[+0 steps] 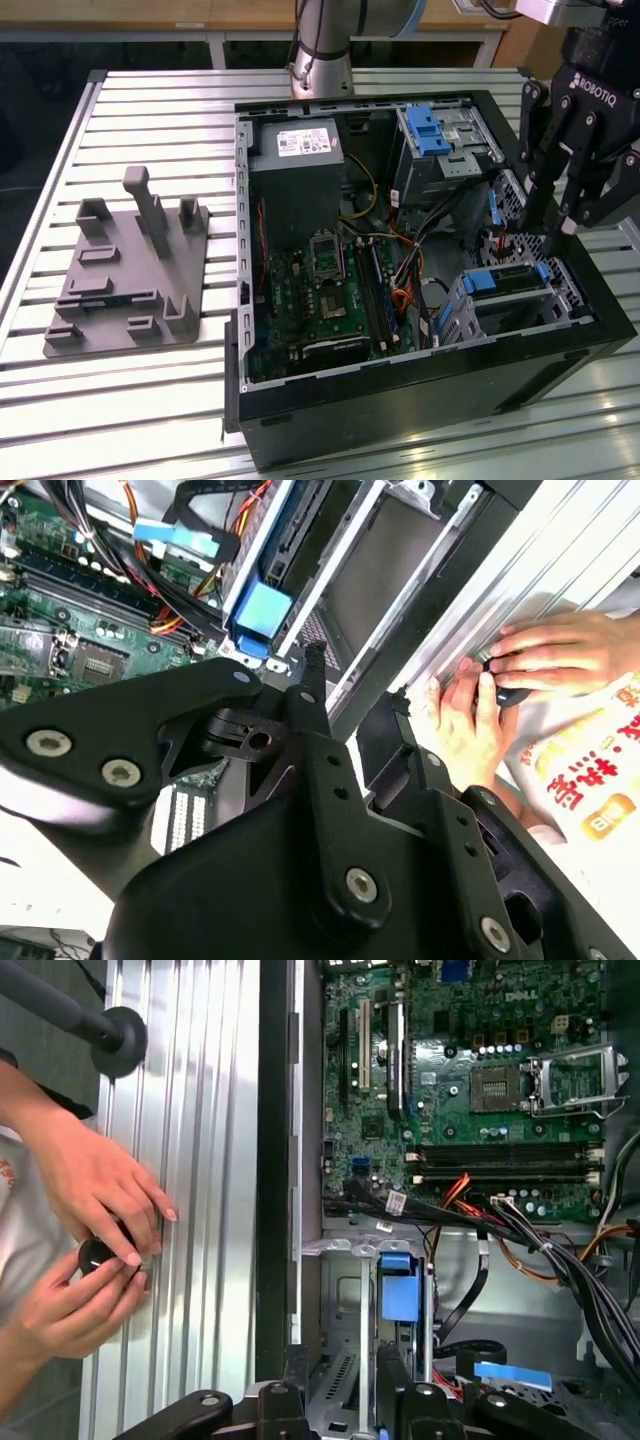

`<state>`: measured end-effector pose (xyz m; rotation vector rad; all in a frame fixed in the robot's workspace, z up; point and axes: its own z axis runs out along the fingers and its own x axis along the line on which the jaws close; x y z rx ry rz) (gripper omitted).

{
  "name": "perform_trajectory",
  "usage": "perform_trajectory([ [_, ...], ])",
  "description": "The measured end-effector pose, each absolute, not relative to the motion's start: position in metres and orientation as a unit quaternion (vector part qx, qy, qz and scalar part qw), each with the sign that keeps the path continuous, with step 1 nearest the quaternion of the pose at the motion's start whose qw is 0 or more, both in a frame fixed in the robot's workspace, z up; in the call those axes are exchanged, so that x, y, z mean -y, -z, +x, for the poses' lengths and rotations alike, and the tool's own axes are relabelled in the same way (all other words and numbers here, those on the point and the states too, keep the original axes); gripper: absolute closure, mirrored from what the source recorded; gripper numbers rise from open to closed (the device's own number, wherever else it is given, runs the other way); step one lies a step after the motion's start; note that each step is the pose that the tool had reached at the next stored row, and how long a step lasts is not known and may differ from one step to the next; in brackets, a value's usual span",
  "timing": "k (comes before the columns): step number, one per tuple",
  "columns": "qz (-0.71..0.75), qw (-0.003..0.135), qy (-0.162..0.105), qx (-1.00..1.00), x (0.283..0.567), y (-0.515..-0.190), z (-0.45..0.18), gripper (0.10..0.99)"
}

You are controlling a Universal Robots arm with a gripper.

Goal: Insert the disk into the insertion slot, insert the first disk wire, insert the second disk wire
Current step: 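Insert the first disk wire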

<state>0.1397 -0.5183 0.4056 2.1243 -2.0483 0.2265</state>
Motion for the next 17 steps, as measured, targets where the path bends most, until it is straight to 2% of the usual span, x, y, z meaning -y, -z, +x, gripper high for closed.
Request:
perform_trajectory([
  [7, 0.706, 0.087, -0.070, 0.699, 0.516, -0.398, 0.148, 0.678],
  [17, 0.706, 0.087, -0.070, 0.699, 0.474, -0.382, 0.161, 0.678],
])
